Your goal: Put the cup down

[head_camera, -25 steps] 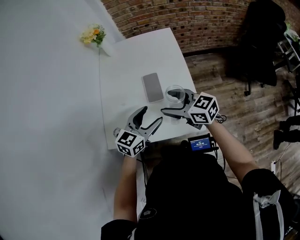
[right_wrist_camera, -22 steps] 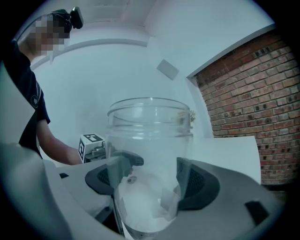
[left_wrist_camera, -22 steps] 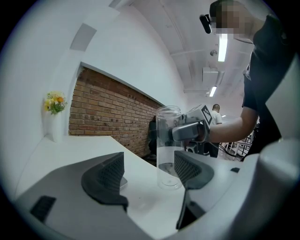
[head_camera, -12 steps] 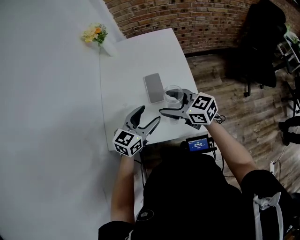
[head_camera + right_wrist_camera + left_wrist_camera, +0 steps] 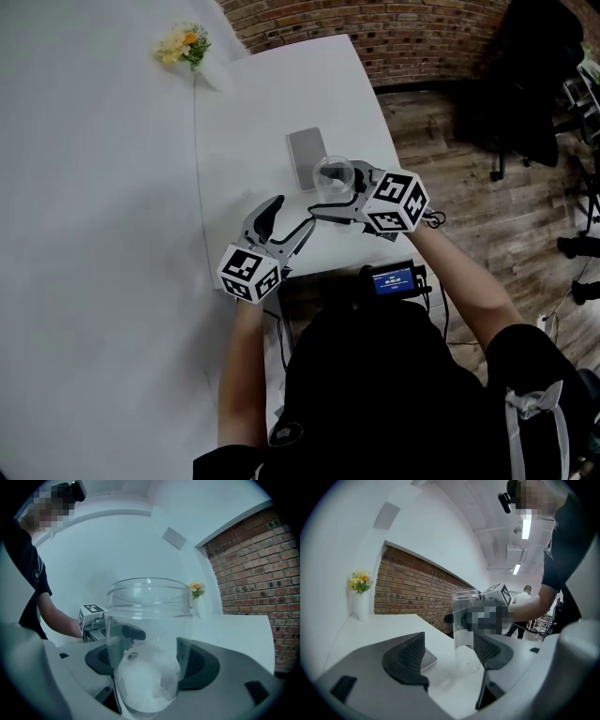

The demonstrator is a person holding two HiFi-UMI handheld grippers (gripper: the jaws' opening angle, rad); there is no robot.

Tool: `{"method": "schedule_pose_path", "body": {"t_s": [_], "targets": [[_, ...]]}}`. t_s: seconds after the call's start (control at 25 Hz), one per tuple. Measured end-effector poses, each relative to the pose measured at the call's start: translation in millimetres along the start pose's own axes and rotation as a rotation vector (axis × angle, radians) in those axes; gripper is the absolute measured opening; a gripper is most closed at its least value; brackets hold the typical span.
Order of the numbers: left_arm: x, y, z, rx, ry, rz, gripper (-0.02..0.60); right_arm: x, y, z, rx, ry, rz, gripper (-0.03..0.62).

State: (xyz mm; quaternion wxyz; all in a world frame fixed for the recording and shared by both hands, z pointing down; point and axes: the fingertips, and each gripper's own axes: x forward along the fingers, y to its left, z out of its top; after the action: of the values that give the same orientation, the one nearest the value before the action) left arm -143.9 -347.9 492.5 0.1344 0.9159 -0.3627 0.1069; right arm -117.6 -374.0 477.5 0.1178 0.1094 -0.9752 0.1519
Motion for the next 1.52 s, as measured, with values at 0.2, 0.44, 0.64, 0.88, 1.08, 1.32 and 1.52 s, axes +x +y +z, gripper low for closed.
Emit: {"method": "schedule_pose_path", "body": {"t_s": [0.2,0.44,0.64,0.88,1.08,1.32,1.52], "targets": [[11,7,2,-0.044,0.033,0.032,0.33,11,-31,4,-0.011,0.017,0.017,0.356],[16,6,1,-0.058,0.043,0.066,0.33,30,-70,7,-0.032,-0.003,-0.045,0.356],[15,1,6,-0.074,0.053,0.081,0.33,49,-94,5,-0.062,-0.001,-0.072,0.356],[8,-5,13,-0.101,0.034,0.085,0.33,58,-106,7,-0.112,-0.037,-0.089,0.356],[3,-9,21,-0.096,0.044,0.099,0.33,45,-92,12,-0.226,-0.079,-0.112,0.356],[2,-9,21,-0.115,0.036,0.098,0.33,39,-91,8,-0.231,-0.093,-0.14,0.356],[4,-12,26,-0.113,0.009,0.086,0.33,41,-93,7,-0.214,-0.084,-0.131,0.356]]}}
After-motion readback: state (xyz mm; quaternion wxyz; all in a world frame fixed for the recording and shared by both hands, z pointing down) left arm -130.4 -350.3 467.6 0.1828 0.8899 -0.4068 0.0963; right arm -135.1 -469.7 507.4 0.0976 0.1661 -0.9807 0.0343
